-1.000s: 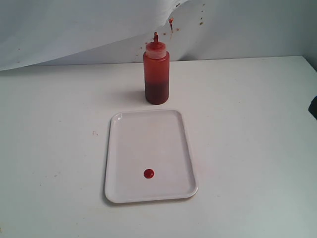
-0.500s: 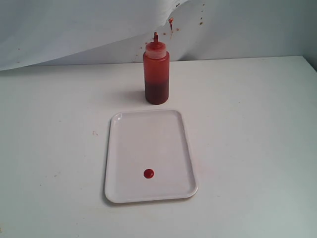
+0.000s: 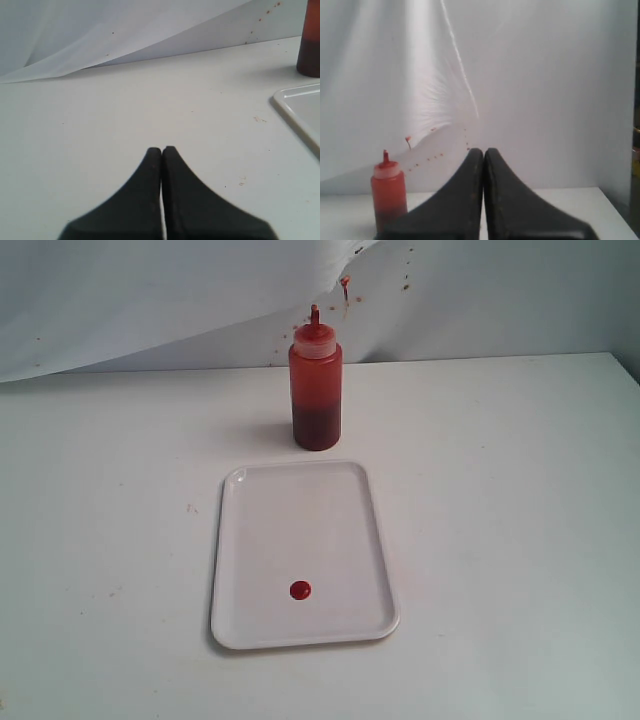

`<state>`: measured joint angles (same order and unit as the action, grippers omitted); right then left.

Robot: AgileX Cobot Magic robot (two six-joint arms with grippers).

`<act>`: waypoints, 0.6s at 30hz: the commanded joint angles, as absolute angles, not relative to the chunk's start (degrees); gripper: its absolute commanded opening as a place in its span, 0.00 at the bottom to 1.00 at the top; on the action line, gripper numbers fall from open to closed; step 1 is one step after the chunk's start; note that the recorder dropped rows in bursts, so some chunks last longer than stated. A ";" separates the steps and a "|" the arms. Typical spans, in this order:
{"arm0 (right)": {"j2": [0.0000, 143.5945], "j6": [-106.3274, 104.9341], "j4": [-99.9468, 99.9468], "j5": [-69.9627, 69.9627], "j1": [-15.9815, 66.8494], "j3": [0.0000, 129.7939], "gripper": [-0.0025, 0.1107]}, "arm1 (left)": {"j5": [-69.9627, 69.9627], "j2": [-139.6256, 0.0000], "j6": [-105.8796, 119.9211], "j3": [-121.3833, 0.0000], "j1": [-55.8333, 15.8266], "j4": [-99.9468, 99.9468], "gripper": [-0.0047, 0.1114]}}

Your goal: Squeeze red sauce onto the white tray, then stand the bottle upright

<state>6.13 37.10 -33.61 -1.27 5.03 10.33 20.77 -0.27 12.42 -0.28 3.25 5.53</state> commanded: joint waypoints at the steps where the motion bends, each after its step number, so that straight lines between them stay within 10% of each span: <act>1: 5.79 11.03 -11.99 5.99 4.63 10.12 0.02 | 20.05 0.00 12.49 0.00 3.43 5.76 0.04; 18: 1.19 -2.50 1.87 9.37 4.63 0.00 0.02 | 20.05 0.00 12.49 0.00 3.43 5.76 0.04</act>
<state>2.11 -1.91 0.59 9.46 5.03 0.62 20.77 -0.27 12.55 -0.28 3.25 5.53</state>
